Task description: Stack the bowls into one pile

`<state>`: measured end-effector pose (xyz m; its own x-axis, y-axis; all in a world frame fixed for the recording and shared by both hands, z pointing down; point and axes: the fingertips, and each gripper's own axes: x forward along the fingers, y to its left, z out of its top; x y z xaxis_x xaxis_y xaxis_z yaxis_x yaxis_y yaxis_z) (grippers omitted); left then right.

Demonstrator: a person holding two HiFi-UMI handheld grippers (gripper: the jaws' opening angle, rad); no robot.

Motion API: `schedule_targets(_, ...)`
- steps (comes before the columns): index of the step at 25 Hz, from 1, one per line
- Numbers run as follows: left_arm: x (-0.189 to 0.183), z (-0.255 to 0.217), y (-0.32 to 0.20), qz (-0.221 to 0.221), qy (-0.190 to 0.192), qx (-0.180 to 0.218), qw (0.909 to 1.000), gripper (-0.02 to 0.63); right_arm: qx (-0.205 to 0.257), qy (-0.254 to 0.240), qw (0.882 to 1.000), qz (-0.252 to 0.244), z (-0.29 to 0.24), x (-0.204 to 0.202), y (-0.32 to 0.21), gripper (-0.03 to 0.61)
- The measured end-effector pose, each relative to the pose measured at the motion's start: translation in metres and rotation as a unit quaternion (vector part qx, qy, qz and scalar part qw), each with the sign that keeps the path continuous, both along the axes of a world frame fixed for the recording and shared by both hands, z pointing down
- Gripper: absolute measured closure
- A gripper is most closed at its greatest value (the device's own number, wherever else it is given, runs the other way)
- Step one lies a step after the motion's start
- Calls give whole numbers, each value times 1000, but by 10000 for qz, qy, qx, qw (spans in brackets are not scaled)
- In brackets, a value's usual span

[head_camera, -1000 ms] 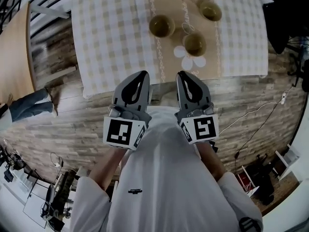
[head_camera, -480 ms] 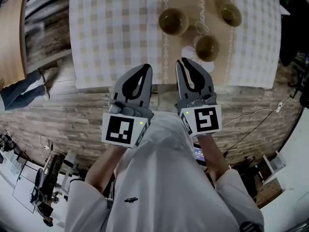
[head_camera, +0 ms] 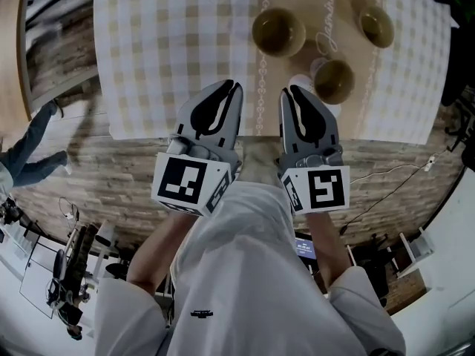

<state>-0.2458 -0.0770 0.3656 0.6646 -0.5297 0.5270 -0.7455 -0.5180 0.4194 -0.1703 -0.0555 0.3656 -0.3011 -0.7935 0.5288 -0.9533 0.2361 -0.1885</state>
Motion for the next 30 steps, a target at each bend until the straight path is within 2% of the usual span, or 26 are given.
schedule_targets(3, -24, 17, -16, -144, 219, -304, 9992, 592, -49, 11, 10000, 2, 9, -26, -11, 537)
schedule_targets(4, -24, 22, -20, -151, 271, -383, 9988, 572, -35, -8, 10000, 9, 11, -28, -13, 537)
schedule_targets(5, -20, 27, -22, -148, 297, -450, 9984, 482, -5, -46, 10000, 18, 13, -26, -15, 537)
schedule_targets(6, -14, 32, -24, -152, 302, -507, 9981, 453, 28, -94, 9999, 29, 14, -21, -15, 537)
schedule_targets(12, 32, 61, -26, -420, 536, -908, 9935, 453, 45, -220, 9997, 112, 27, 21, -7, 537)
schedule_targets(17, 70, 86, -27, -710, 820, -1417, 9840, 453, -13, -247, 9996, 105, 35, 53, 1, 537)
schedule_targets(24, 85, 119, -38, -1286, 1221, -2087, 9618, 468, 47, -183, 9998, -4, 39, 62, 3, 537)
schedule_targets(30, 97, 140, -47, -1452, 1270, -2349, 9527, 511, 25, -202, 9998, -74, 44, 68, 4, 537)
